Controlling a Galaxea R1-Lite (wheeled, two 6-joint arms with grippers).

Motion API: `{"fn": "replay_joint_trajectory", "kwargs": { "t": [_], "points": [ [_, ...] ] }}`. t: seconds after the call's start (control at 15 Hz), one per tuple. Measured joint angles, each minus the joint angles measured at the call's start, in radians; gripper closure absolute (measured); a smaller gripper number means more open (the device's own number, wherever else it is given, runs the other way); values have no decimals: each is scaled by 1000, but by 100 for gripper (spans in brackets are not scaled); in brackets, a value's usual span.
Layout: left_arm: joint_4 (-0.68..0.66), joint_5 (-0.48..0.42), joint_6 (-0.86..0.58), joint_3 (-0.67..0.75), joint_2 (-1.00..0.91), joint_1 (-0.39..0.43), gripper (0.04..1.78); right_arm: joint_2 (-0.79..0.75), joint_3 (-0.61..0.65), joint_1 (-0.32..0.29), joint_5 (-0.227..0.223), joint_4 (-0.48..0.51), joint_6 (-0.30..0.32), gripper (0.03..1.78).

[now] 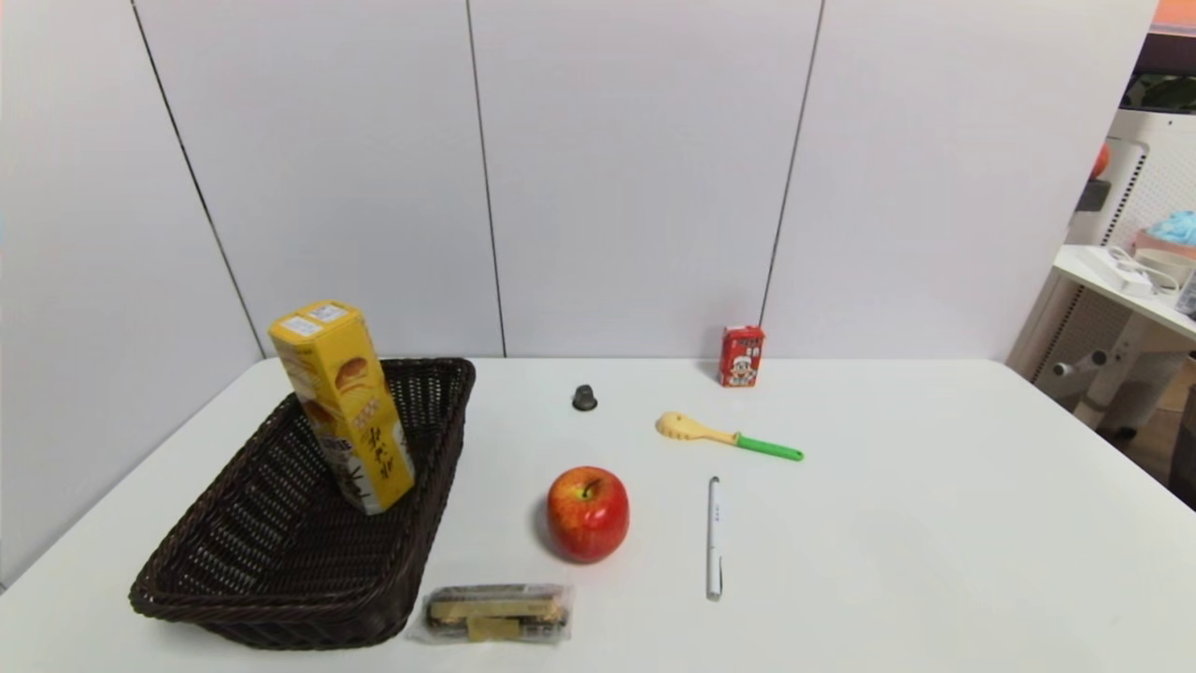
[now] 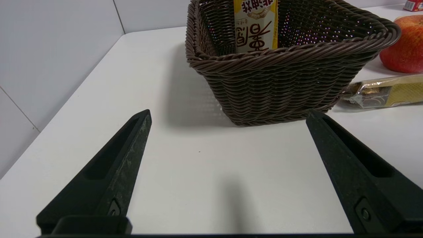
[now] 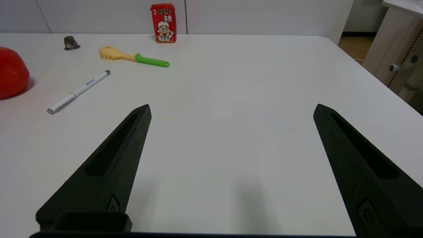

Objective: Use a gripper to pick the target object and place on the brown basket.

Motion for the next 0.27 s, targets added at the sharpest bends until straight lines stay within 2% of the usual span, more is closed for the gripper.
{"fn": "replay_joint_trajectory", "kwargs": {
  "t": [0.27],
  "points": [
    [0,0,0,0,0,0,13,0,0,0,0,1,5,11]
  ]
}}
